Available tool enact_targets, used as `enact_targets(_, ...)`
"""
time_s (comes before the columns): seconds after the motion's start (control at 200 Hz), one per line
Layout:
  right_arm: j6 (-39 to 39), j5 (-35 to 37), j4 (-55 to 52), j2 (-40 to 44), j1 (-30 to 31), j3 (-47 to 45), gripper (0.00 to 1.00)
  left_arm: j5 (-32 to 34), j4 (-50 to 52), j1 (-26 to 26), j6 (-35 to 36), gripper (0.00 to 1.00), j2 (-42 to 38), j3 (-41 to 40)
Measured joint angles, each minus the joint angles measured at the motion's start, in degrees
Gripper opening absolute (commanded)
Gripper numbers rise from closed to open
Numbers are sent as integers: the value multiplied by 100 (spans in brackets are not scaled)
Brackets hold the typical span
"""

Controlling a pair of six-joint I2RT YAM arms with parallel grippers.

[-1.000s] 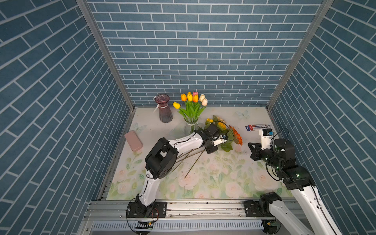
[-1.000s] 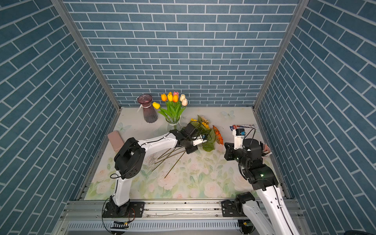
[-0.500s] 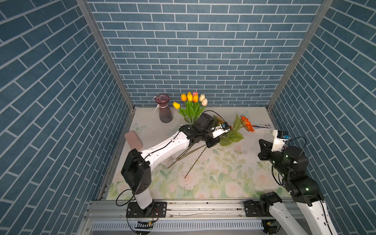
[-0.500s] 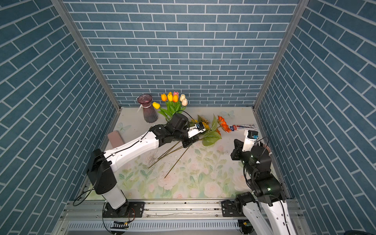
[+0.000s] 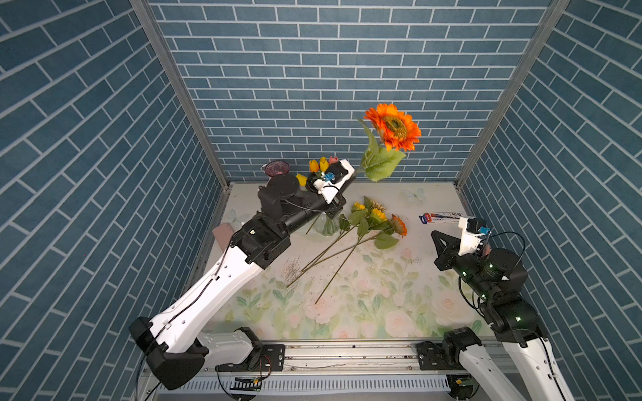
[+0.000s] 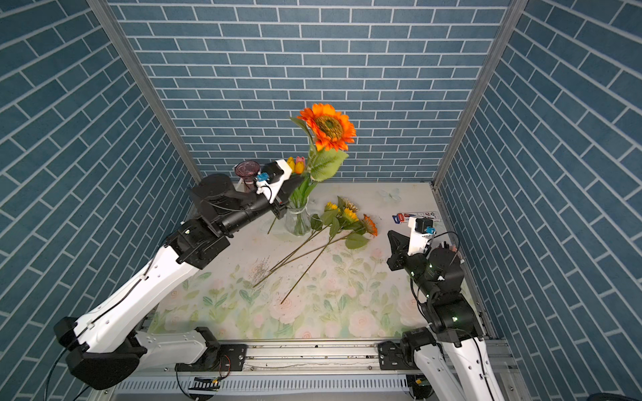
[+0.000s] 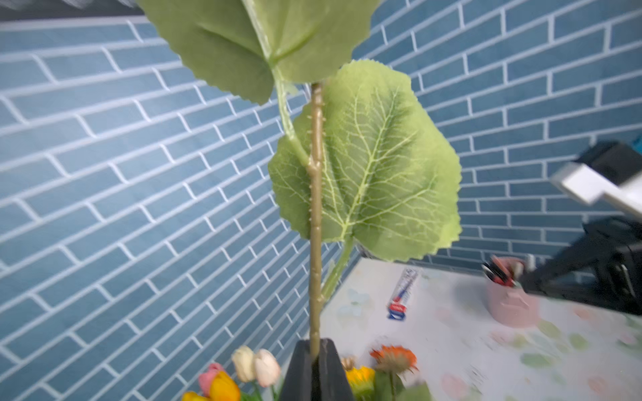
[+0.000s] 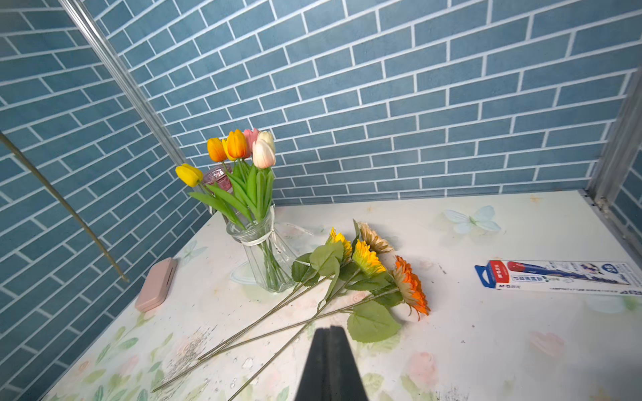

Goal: Arrange the flowers in different vases according to their variety
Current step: Pick up the flower at the center of the board, then insert the flower into the vase.

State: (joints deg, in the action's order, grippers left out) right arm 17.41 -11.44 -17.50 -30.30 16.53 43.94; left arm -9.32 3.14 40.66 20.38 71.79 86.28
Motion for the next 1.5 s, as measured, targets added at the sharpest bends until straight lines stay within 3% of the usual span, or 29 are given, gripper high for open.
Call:
enact_targets(0.345, -98, -374, 341, -138, 0, -68, 0, -227, -938, -1856, -225, 0, 793, 1163)
enact_targets(0.68, -98, -442, 404, -256, 0, -105, 0, -911, -1836, -3178, -804, 0, 2138, 2411)
enact_targets(1.05, -258, -1484, 1016, -682, 0, -195, 0, -1145, -3285, -3783, -1729, 0, 3650, 2264)
enact_targets(1.5, -490, -2028, 1364, -1064, 0, -144, 0, -861, -4693, -3941, -2024, 0, 3956, 1602)
